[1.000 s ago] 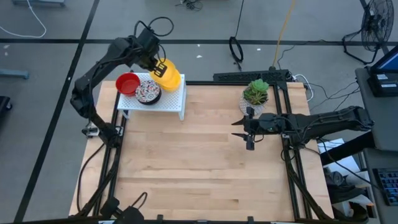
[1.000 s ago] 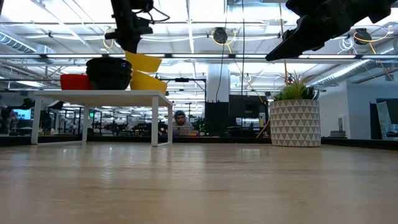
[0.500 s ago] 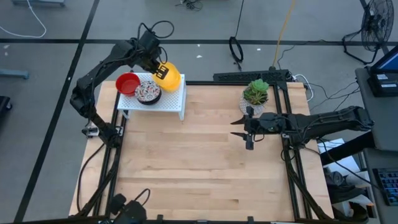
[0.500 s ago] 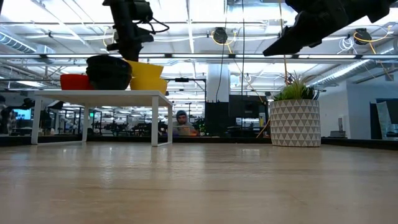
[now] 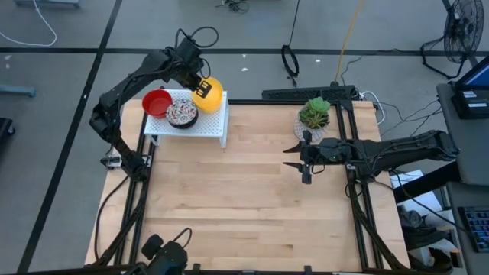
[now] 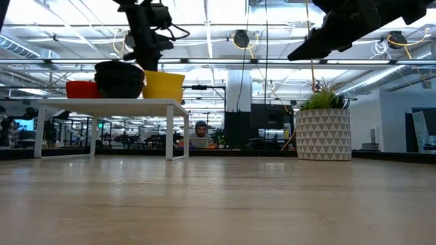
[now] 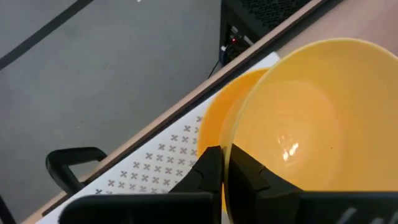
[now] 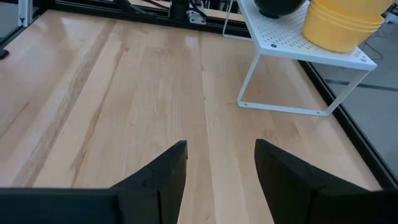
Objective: Pick & Place Mini bowls
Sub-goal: Stack the yellow bowl on top of the yellow bowl on the shelf, then return to Home Position
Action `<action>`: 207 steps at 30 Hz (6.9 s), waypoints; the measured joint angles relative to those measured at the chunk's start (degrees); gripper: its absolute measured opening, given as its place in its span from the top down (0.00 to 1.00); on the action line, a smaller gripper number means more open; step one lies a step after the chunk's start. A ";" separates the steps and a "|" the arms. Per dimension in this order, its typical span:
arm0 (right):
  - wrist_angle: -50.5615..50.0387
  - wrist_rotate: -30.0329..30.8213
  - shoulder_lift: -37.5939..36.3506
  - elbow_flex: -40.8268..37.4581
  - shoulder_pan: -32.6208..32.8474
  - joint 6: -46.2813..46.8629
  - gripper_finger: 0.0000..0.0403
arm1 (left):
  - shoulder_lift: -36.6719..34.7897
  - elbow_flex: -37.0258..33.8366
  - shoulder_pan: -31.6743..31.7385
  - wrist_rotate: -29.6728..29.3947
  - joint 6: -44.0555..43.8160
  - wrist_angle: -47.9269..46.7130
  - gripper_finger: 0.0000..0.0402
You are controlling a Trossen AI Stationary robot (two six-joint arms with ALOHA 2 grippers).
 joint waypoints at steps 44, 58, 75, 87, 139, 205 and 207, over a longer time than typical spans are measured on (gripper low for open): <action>-5.58 0.46 -22.06 -4.63 -0.04 1.91 0.58 | -34.24 1.81 -12.41 -7.68 -11.48 -11.44 0.63; 22.89 0.26 -30.98 -26.43 -0.02 1.96 0.58 | -52.44 -10.23 -19.22 -9.18 -24.91 -13.22 0.63; 30.85 0.00 -31.57 -33.46 -0.02 7.73 0.58 | -62.19 -46.13 -20.35 -0.18 -22.69 20.84 0.63; 29.45 0.01 -31.54 -33.70 -0.02 5.91 0.58 | -61.73 -72.81 -32.95 5.43 -12.23 69.20 0.63; 21.40 13.60 -31.52 -33.90 0.00 7.12 0.58 | -61.74 -93.70 -54.26 -12.20 -9.24 79.28 0.63; 19.65 13.52 -52.48 -36.63 -0.02 7.09 0.58 | -94.84 -93.64 -48.49 -12.14 -9.09 78.38 0.63; 19.65 13.51 -52.48 -36.63 -0.02 7.09 0.58 | -94.85 -93.64 -48.49 -12.14 -9.09 78.38 0.63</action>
